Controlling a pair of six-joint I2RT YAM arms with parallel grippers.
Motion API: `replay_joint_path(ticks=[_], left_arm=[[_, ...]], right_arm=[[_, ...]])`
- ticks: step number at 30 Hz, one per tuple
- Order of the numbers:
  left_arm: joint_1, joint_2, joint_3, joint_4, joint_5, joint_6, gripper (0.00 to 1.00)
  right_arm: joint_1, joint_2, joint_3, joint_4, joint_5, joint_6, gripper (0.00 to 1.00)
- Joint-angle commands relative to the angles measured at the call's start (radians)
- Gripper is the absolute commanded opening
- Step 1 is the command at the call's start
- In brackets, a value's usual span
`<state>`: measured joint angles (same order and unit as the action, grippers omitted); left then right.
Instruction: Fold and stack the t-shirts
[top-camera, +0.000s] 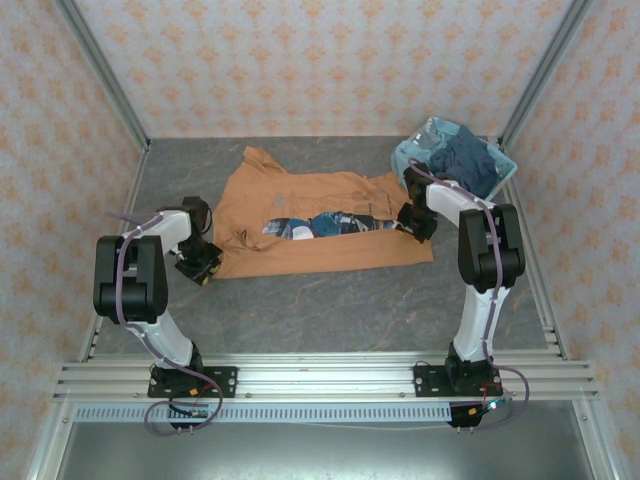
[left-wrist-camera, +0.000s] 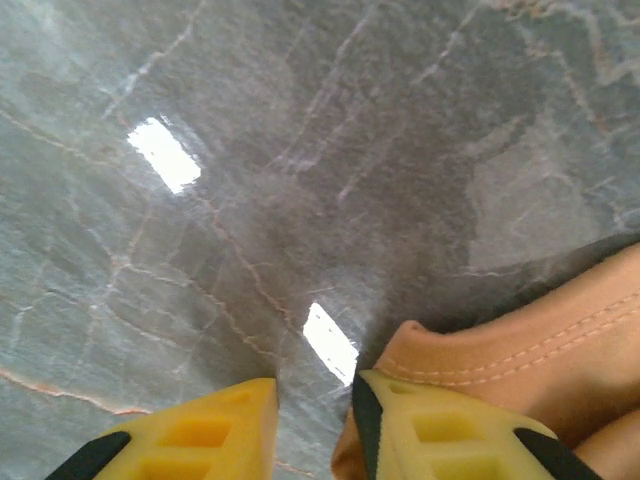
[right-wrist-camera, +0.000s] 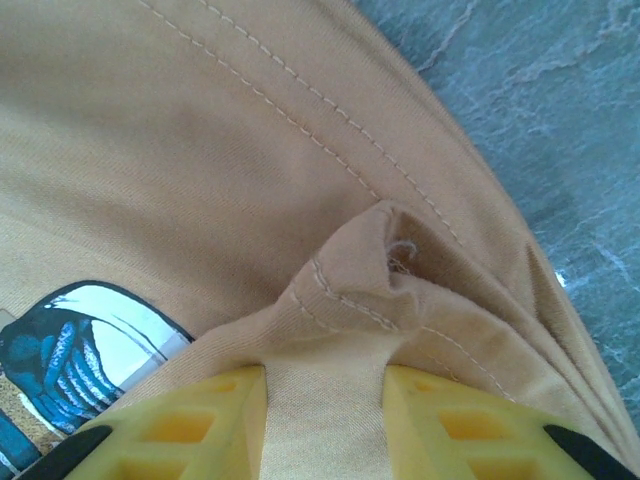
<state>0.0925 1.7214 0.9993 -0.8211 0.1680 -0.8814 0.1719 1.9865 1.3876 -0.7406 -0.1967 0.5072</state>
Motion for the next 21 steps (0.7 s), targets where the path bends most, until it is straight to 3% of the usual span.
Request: replay_joint_path(ticks=[1,7,14,21], left_arm=[[0.007,0.018,-0.037,0.068,-0.033,-0.066,0.23],[0.033,-0.006,-0.012,0.020,-0.111,-0.073,0.00],[0.122,-0.039,-0.003,-0.059,-0.152,0.010,0.00],[0.136,-0.028,0.018,-0.090,-0.106,0.070,0.00]], right_arm=[[0.001,0.026,0.007,-0.038,-0.001,-0.012,0.36],[0.000,0.027,0.009,-0.044,0.017,-0.014,0.33],[0.001,0.043,0.018,-0.047,0.022,-0.018,0.30],[0.003,0.061,0.031,-0.046,-0.024,-0.026,0.29]])
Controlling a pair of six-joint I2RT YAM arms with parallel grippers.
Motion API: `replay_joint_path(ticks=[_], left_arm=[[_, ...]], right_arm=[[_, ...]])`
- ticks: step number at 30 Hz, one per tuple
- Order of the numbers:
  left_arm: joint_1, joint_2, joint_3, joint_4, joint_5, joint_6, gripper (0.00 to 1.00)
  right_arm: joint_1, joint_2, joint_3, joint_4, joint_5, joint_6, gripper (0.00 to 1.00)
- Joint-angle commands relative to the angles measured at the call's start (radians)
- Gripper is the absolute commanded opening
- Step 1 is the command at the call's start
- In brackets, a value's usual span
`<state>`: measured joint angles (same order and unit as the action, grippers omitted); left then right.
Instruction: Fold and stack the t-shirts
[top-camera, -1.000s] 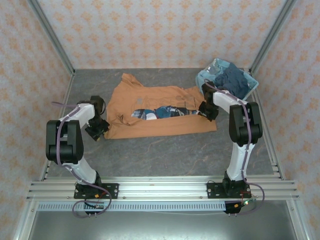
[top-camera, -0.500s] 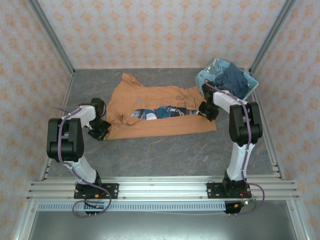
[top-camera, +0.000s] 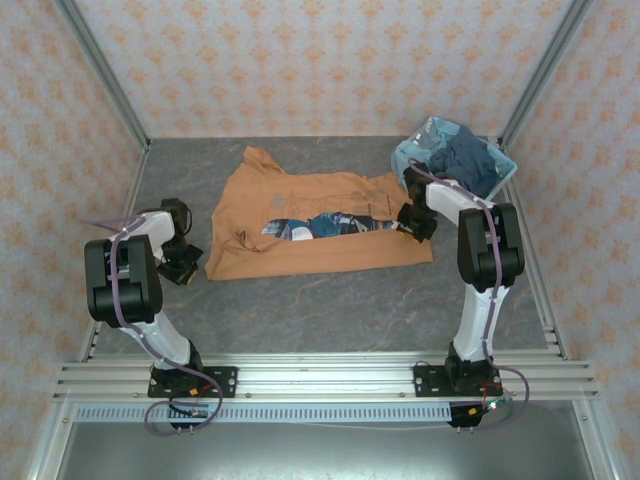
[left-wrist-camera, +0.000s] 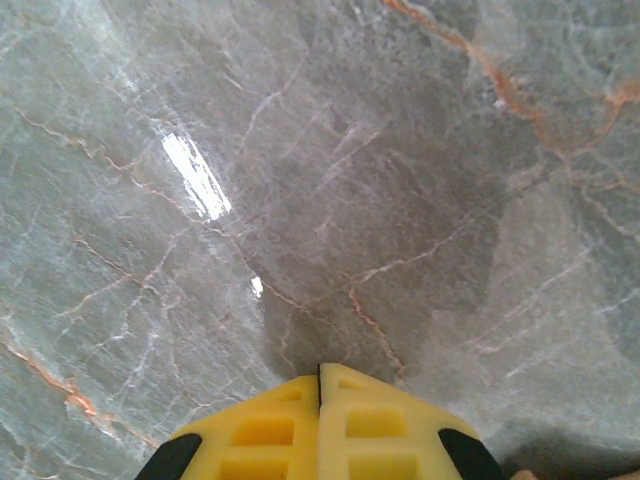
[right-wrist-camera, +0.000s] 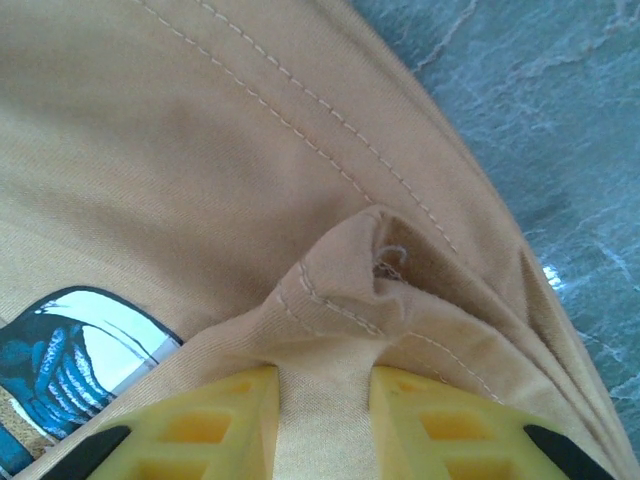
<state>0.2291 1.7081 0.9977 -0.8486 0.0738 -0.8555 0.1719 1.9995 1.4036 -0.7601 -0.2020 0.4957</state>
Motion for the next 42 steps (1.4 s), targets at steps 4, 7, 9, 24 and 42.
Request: replay_joint_path(ticks=[4,7,9,24,42], left_arm=[[-0.018,-0.079,0.018,-0.066,0.023,0.025,0.06],[-0.095,-0.132,0.047,-0.038,0.067,0.039,0.17],[-0.144,-0.127,0.096,-0.036,0.094,0.055,0.23],[-0.417,0.072,0.235,0.112,0.245,-0.229,0.37],[-0.450,0.190,0.349,0.099,0.161,-0.212,0.16]], right_arm=[[0.006,0.046,0.017,-0.031,-0.028,-0.020,0.29],[0.008,0.039,0.022,-0.032,-0.033,-0.025,0.30],[0.011,0.036,0.029,-0.033,-0.036,-0.032,0.32],[0.019,0.040,0.023,-0.040,-0.040,-0.047,0.33],[0.019,0.035,-0.004,-0.027,-0.047,-0.044,0.33]])
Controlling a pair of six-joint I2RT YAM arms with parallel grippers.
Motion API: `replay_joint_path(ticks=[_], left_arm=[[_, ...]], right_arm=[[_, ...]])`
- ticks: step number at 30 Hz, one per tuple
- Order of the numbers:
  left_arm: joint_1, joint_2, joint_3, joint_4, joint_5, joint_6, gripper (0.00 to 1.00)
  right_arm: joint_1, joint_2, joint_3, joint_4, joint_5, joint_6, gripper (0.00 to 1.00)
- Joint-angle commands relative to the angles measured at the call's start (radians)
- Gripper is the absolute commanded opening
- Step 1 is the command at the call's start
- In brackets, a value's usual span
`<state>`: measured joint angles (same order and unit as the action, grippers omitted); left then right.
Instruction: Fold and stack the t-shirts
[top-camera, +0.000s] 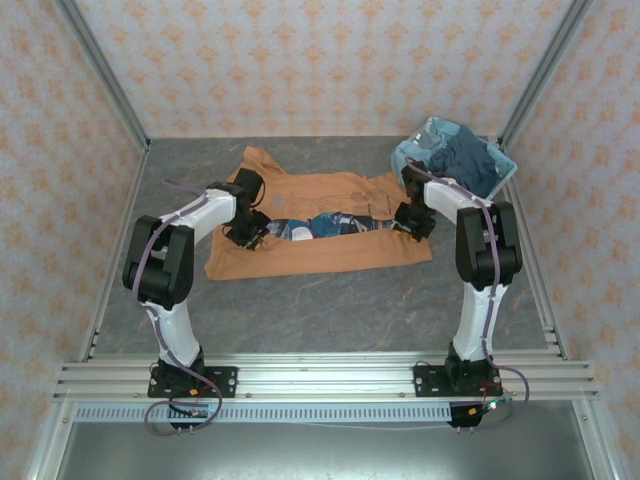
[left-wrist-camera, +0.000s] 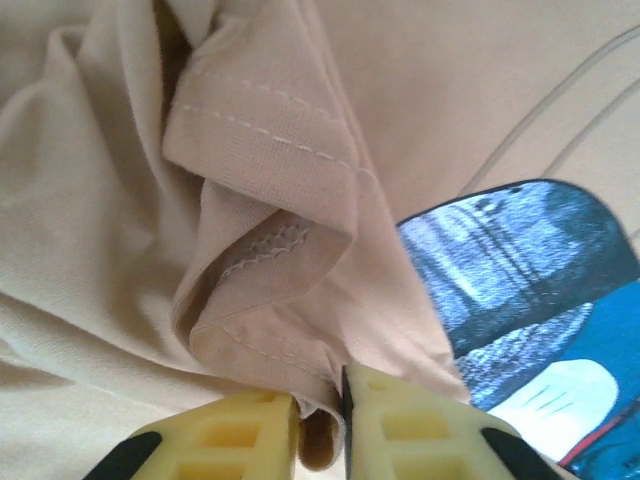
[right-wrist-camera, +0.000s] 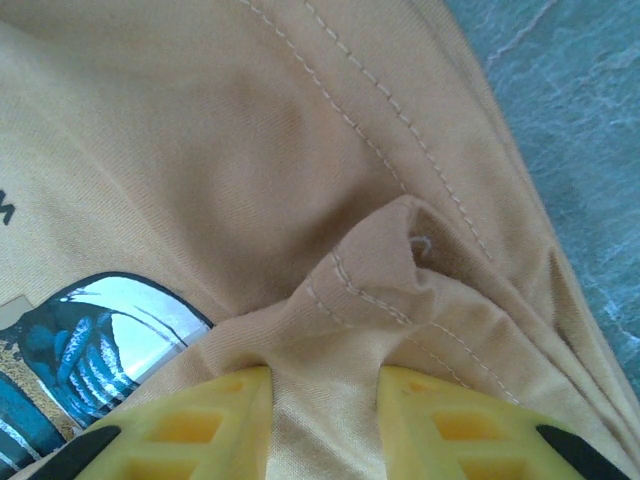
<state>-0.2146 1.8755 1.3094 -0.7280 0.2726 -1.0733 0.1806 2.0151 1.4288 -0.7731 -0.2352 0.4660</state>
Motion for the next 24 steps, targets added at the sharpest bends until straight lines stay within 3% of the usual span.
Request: replay_joint_path(ticks=[1,4,24], left_arm=[[-0.006,0.028,0.045,-0.024,-0.037,0.011,0.12],[-0.009,0.056,0.074,-0.025,-0.032,0.025,0.00],[-0.049,0.315,0.493,-0.235,-0.049,0.200,0.00]], right_arm=[[0.011,0.020,-0.028,-0.015,-0.013,-0.014,0.33],[0.009,0.019,-0.027,-0.016,-0.010,-0.014,0.33],[0.011,0.035,-0.007,-0.034,-0.025,-0.007,0.32]])
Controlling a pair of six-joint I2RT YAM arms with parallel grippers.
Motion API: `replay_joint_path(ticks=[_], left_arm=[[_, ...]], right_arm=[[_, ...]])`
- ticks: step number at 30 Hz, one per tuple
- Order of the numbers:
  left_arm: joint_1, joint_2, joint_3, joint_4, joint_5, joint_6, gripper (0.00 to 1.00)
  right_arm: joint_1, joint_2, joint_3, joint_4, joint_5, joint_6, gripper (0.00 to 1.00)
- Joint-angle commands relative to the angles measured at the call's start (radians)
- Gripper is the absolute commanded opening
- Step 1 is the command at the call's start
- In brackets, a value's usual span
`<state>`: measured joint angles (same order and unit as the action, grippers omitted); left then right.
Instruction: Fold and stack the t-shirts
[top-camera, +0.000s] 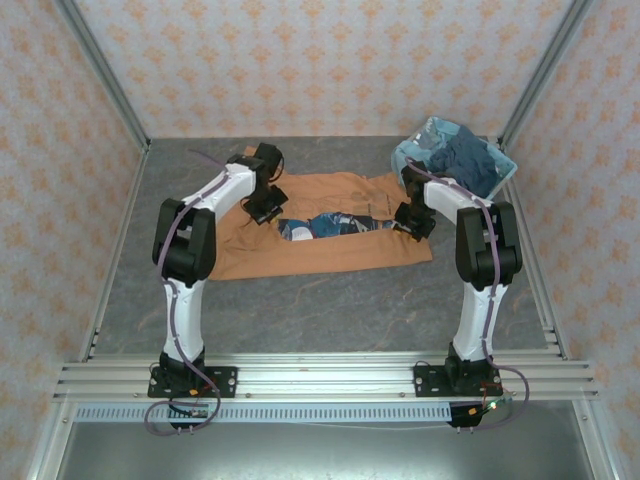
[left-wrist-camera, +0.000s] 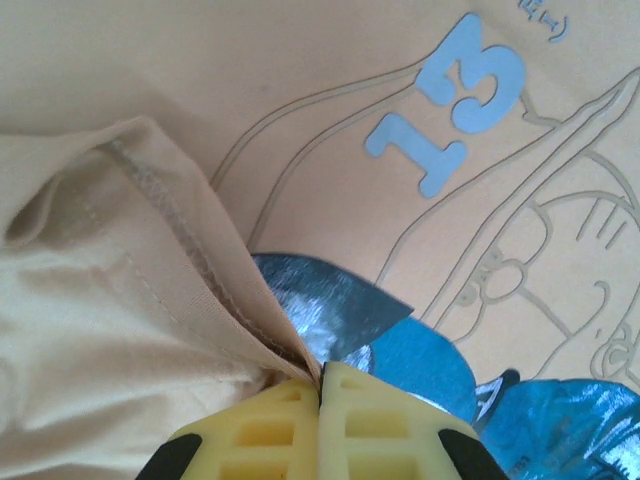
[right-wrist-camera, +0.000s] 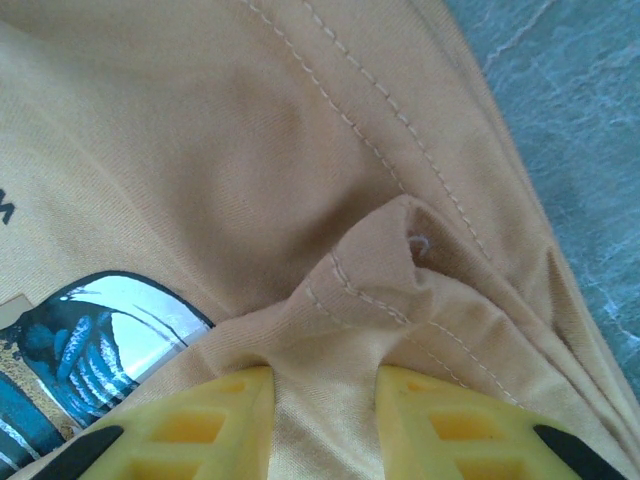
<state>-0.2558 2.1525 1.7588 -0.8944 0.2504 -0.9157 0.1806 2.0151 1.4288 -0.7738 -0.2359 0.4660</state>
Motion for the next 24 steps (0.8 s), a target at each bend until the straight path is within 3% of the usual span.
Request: replay_joint_path(ticks=[1,4,7,10,19,24], left_arm=[[-0.008,0.050,0.060,-0.066,-0.026,0.050,0.00],[-0.007,0.066,0.099,-0.049,-0.033,0.078,0.00],[-0.009,0.040,0.101,0.007,-0.043,0.110,0.23],[-0.006,-0.006,0.093,0.039,-0.064,0.149,0.39],[0.128,-0.079,-0.007,-0.056,-0.121,0.219,0.40],[0.148,-0.042,0.003,-0.053,-0.095,0.317,0.31]], right_arm=[[0.010,0.036,-0.008,-0.033,-0.025,-0.008,0.32],[0.011,0.035,-0.008,-0.035,-0.025,-0.009,0.32],[0.011,0.035,-0.009,-0.034,-0.027,-0.010,0.32],[0.010,0.036,-0.012,-0.034,-0.026,-0.009,0.32],[0.011,0.038,-0.011,-0.029,-0.033,-0.007,0.32],[0.011,0.043,-0.008,-0.032,-0.035,-0.008,0.32]])
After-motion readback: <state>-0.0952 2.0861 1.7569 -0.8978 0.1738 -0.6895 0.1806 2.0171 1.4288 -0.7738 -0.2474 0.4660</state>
